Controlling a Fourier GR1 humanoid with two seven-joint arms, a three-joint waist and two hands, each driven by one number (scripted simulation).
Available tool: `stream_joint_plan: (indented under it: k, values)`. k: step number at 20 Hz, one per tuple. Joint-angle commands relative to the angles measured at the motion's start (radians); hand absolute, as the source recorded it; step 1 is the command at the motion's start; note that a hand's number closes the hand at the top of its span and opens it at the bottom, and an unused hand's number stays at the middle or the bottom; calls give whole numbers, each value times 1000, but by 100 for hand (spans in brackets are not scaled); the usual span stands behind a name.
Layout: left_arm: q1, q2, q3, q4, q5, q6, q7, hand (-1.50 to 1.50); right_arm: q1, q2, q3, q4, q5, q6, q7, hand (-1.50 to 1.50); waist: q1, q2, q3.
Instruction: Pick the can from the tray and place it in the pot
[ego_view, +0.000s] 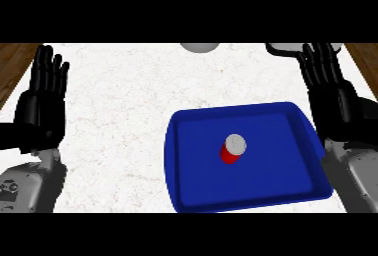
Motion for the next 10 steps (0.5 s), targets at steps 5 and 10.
stream_joint_plan:
  k: [5, 10]
  values:
    - [-25, 32, 14, 33, 39, -72, 13, 0, -153, -186, -29, 105, -207, 534, 30, 150, 28, 25, 22]
    - [2, 2, -12, 86, 70, -116, 4, 0, -108, -284, 39, 316, 247, 428, -230, -150, 21, 27, 22]
